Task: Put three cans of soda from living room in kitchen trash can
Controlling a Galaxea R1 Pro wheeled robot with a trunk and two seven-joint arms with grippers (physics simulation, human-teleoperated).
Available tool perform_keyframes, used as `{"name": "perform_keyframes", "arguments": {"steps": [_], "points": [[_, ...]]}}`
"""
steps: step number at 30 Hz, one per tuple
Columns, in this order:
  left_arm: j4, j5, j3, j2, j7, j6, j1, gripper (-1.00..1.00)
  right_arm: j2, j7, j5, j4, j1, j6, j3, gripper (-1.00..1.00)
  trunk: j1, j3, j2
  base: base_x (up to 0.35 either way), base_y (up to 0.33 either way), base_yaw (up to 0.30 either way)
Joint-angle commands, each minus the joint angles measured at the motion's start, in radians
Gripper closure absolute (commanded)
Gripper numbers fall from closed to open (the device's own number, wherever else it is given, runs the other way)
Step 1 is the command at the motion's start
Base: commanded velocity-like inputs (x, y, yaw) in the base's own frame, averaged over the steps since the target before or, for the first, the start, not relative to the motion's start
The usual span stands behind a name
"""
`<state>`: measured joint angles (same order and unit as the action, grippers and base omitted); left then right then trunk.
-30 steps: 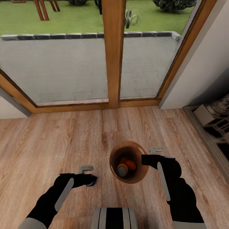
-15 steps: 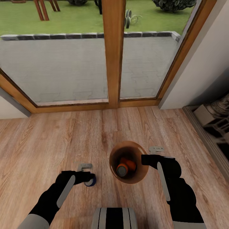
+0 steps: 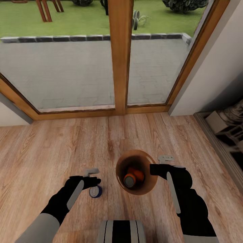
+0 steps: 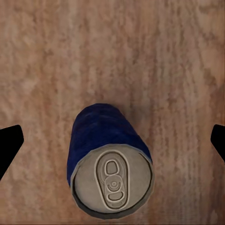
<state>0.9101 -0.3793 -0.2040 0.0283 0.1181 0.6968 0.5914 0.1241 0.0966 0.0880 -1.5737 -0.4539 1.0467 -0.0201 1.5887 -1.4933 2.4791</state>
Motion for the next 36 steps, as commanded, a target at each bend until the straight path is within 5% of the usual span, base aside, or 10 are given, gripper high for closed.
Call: {"name": "perform_keyframes", "arguments": {"steps": [1, 20, 28, 36], "points": [[-0.008, 0.001, 0.000, -0.003, 0.000, -0.004, 0.002, -1.00, 0.000, 0.003, -0.027, 0.000, 0.000, 0.000, 0.000, 1.00, 0.000, 0.000, 0.000, 0.000, 0.000, 0.000], [-0.185, -0.004, 0.000, -0.013, 0.000, -0.162, 0.009, -1.00, 0.000, 0.003, -0.027, 0.000, 0.000, 0.000, 0.000, 1.00, 0.000, 0.000, 0.000, 0.000, 0.000, 0.000], [-0.278, -0.002, 0.000, -0.049, 0.000, -0.208, 0.043, -1.00, 0.000, 0.004, -0.027, 0.000, 0.000, 0.000, -0.001, 1.00, 0.000, 0.000, 0.000, 0.000, 0.000, 0.000], [-0.332, -0.001, 0.000, -0.050, 0.000, -0.253, 0.053, -1.00, 0.000, 0.004, -0.027, 0.000, 0.000, 0.000, -0.001, 1.00, 0.000, 0.000, 0.000, 0.000, 0.000, 0.000]]}}
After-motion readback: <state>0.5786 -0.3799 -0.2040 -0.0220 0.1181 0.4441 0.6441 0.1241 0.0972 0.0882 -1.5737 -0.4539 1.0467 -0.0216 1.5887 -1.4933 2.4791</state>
